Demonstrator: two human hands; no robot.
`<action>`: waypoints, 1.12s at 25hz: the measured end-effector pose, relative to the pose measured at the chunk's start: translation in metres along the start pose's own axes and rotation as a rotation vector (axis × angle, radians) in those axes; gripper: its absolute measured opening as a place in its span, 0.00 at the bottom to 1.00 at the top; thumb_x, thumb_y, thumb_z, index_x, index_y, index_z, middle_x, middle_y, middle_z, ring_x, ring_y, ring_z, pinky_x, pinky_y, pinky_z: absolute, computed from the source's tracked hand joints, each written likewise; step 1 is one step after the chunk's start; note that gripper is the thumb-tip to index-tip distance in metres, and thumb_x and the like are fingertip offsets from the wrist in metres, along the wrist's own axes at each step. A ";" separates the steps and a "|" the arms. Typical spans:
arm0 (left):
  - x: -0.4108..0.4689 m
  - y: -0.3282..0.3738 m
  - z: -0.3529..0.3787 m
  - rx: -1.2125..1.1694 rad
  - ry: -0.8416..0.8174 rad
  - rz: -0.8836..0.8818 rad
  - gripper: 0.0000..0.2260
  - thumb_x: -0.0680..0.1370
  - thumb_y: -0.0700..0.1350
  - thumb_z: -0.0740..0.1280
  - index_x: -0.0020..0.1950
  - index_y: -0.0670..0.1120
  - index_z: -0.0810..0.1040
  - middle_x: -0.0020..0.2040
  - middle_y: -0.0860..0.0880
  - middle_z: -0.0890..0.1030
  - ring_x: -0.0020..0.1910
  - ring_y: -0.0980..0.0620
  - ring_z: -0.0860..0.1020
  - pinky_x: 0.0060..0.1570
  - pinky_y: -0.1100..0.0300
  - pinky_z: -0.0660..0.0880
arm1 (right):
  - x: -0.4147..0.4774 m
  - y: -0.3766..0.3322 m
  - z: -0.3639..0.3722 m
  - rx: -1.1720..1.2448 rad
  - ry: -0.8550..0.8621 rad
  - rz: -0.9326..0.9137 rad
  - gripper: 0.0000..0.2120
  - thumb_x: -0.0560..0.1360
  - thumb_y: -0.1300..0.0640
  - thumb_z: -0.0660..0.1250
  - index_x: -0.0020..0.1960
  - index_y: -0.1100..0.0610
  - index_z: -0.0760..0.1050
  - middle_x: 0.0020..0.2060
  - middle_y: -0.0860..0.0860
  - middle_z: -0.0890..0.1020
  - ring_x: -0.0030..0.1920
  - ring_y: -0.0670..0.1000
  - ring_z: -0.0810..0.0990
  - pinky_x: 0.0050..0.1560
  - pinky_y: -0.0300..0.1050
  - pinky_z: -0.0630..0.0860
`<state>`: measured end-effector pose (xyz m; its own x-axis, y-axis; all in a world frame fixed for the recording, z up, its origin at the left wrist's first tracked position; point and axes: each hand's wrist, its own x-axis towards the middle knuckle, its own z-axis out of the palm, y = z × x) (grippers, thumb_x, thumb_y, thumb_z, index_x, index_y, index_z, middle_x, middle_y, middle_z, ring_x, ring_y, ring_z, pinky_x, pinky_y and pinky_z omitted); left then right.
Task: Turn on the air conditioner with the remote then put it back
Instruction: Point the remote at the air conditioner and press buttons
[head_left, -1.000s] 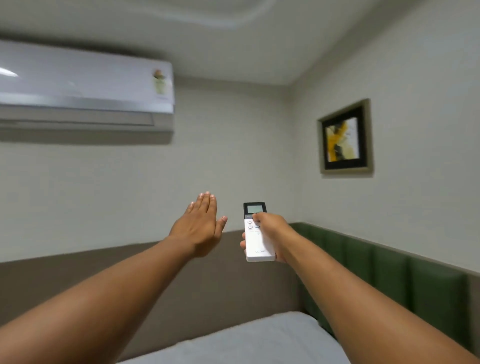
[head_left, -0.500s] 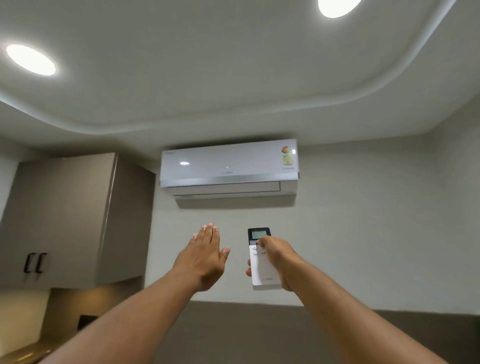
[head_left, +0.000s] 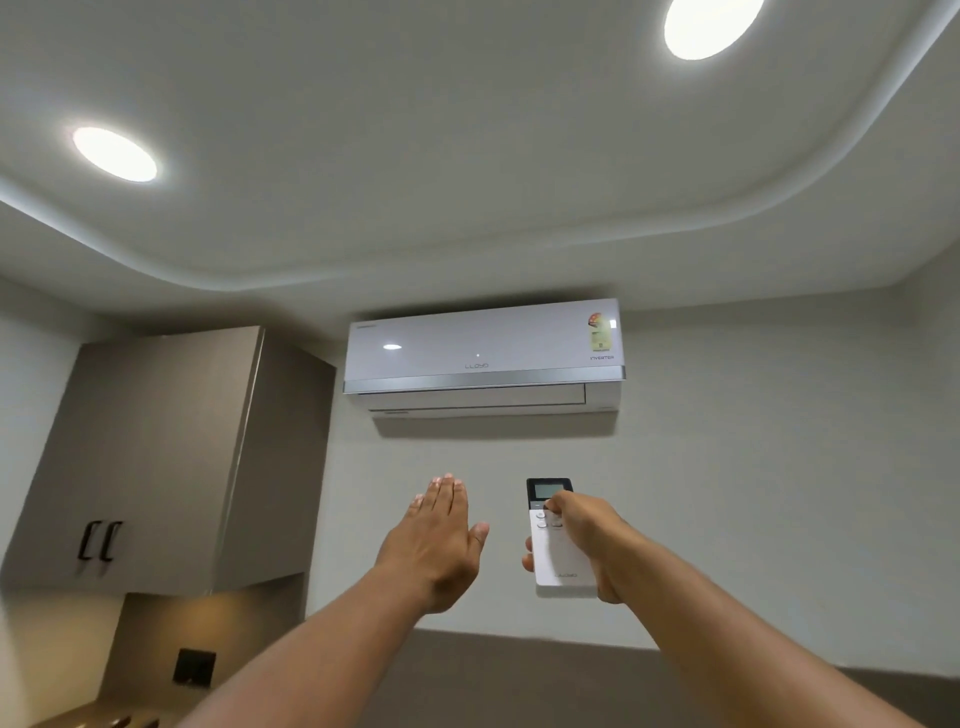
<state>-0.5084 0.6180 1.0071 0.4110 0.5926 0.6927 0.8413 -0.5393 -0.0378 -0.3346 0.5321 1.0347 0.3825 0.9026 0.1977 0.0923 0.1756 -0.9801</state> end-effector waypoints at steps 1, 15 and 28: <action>0.000 0.002 0.001 -0.002 0.000 -0.003 0.30 0.81 0.58 0.42 0.78 0.44 0.40 0.79 0.46 0.41 0.76 0.50 0.40 0.70 0.56 0.39 | 0.000 0.000 -0.001 -0.006 -0.008 -0.004 0.12 0.78 0.57 0.59 0.53 0.63 0.76 0.33 0.60 0.86 0.32 0.61 0.87 0.38 0.48 0.82; -0.009 0.006 0.002 0.028 -0.037 -0.012 0.29 0.81 0.58 0.42 0.78 0.44 0.40 0.79 0.46 0.40 0.76 0.50 0.40 0.70 0.55 0.40 | 0.004 0.014 0.001 0.039 -0.093 0.012 0.11 0.78 0.58 0.59 0.56 0.63 0.73 0.30 0.62 0.86 0.31 0.62 0.86 0.39 0.56 0.85; 0.002 0.025 0.008 0.001 -0.005 0.034 0.30 0.81 0.58 0.43 0.78 0.44 0.41 0.79 0.46 0.41 0.76 0.50 0.41 0.69 0.56 0.39 | -0.006 0.008 -0.016 0.070 -0.143 -0.034 0.15 0.75 0.60 0.59 0.59 0.65 0.72 0.40 0.64 0.84 0.34 0.63 0.85 0.43 0.56 0.84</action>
<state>-0.4835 0.6104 1.0024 0.4408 0.5768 0.6878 0.8271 -0.5587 -0.0615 -0.3210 0.5220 1.0264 0.2454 0.9415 0.2310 0.0369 0.2290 -0.9727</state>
